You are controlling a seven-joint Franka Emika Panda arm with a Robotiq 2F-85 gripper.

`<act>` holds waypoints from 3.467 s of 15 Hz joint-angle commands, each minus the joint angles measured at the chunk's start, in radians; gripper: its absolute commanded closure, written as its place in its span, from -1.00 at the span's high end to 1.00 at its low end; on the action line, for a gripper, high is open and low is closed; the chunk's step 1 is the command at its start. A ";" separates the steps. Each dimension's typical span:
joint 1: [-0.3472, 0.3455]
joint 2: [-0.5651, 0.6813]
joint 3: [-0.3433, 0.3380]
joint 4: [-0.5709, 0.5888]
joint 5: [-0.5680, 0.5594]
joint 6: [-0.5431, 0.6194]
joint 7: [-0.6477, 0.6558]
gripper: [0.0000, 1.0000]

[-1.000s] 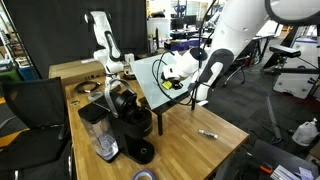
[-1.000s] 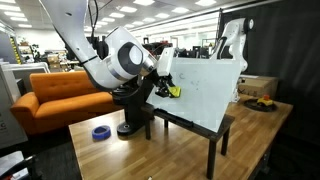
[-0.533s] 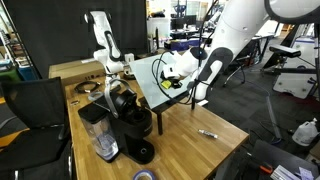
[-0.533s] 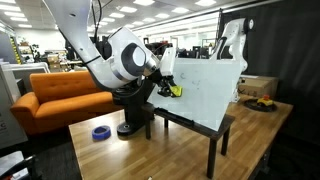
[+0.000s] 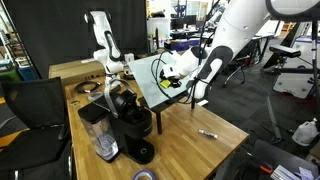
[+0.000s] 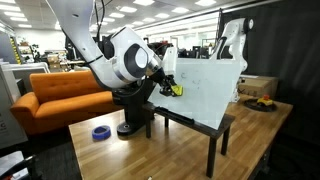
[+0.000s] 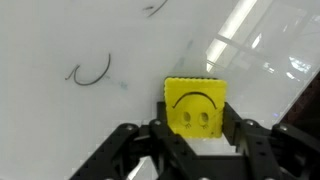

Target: Use the yellow eraser to clean the whiteboard

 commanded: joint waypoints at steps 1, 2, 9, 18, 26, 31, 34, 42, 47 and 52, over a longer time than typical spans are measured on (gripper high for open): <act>-0.065 -0.019 0.073 -0.003 -0.029 -0.002 -0.056 -0.43; -0.068 -0.021 0.080 -0.007 -0.029 -0.002 -0.068 -0.43; -0.074 -0.045 0.127 -0.047 0.004 0.000 -0.174 -0.43; -0.084 -0.050 0.153 -0.057 -0.020 -0.002 -0.197 -0.43; -0.098 -0.050 0.173 -0.055 -0.029 -0.002 -0.214 -0.43; -0.098 -0.047 0.189 -0.050 -0.027 -0.001 -0.224 -0.43; -0.099 -0.043 0.199 -0.041 -0.026 -0.002 -0.228 -0.43; -0.097 -0.029 0.200 0.009 -0.010 -0.001 -0.227 -0.43; -0.110 -0.020 0.191 0.045 0.079 -0.001 -0.279 -0.43; -0.120 -0.010 0.183 0.047 0.135 -0.001 -0.322 -0.43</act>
